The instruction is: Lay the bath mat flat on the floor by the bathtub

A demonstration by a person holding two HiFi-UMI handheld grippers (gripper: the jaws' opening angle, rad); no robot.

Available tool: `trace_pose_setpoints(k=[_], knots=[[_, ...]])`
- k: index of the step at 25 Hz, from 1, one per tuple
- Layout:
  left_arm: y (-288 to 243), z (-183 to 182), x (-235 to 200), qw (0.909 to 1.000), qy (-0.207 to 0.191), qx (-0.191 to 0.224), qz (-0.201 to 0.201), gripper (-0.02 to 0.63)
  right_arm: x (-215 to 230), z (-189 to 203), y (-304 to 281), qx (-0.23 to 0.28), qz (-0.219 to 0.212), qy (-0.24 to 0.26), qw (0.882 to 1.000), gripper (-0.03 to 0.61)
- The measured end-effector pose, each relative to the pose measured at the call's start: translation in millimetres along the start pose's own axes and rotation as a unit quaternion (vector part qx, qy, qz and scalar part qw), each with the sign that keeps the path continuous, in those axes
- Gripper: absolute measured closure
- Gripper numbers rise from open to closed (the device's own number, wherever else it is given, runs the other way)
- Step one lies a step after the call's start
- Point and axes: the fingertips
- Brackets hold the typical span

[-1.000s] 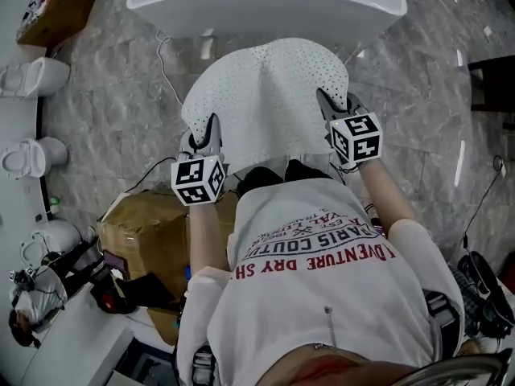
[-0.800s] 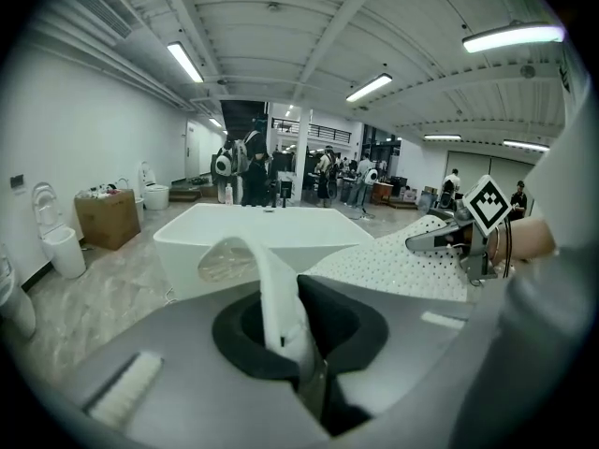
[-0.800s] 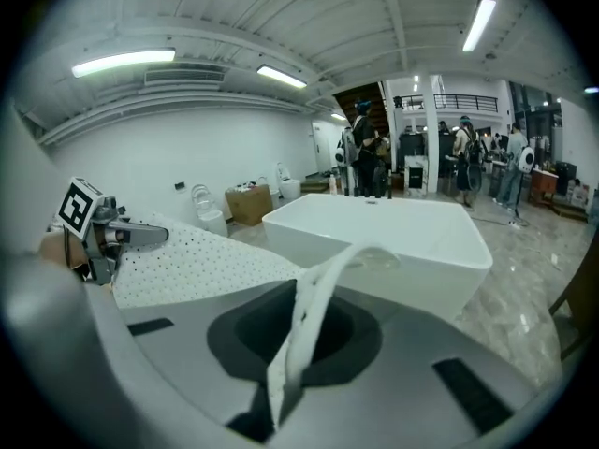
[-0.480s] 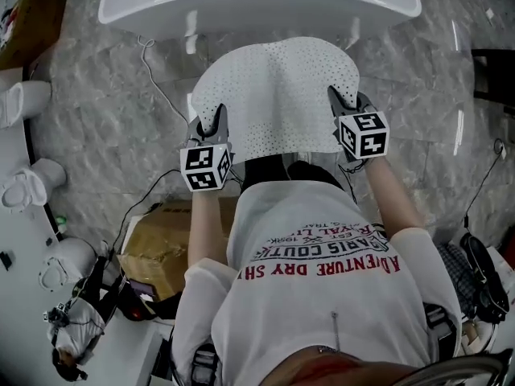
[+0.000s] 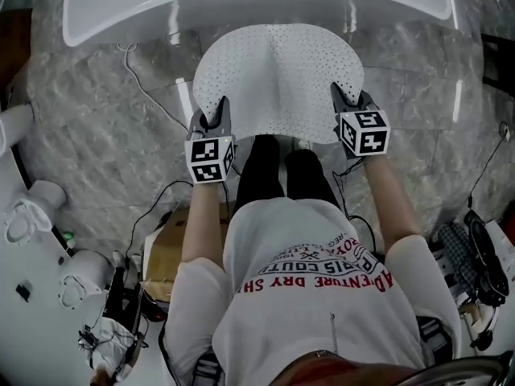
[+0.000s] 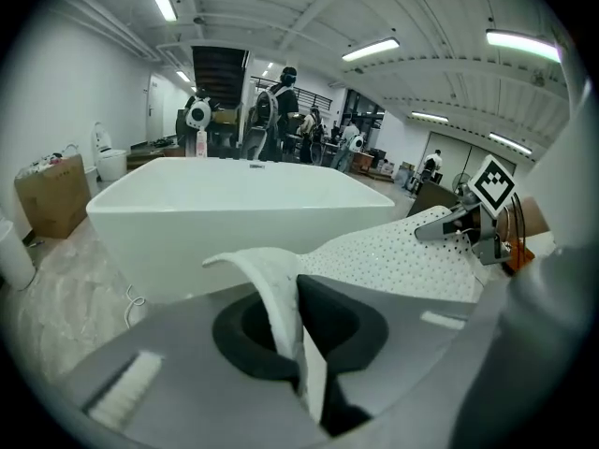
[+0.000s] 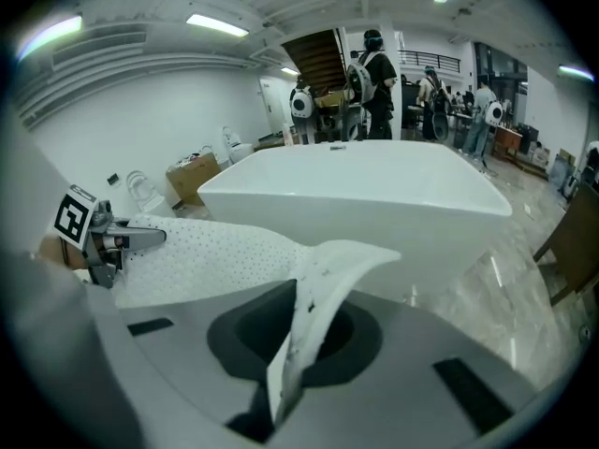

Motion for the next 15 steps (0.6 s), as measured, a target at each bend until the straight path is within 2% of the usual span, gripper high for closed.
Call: trace_pose_setpoints(k=[7, 11, 15], knots=[[-94, 69, -22, 1.0, 0.0, 0.0, -0.004, 0.593, 48, 37, -99, -0.011, 0.003, 0.04, 0.999, 0.56], [-148, 124, -34, 0.9999, -0.009, 0.0, -0.015, 0.592, 87, 74, -162, -0.009, 0.005, 0.055, 0.998, 0.56], [-207, 183, -47, 0.9995, 0.006, 0.002, -0.03, 0.592, 122, 114, -230, -0.01, 0.005, 0.065, 0.998, 0.56]])
Point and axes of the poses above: the fingertips, and each gripper's own axes: y backward along the fingers, x to its right, z out of its underside, and after that the axes turned 12 degrees about -y, right-handed
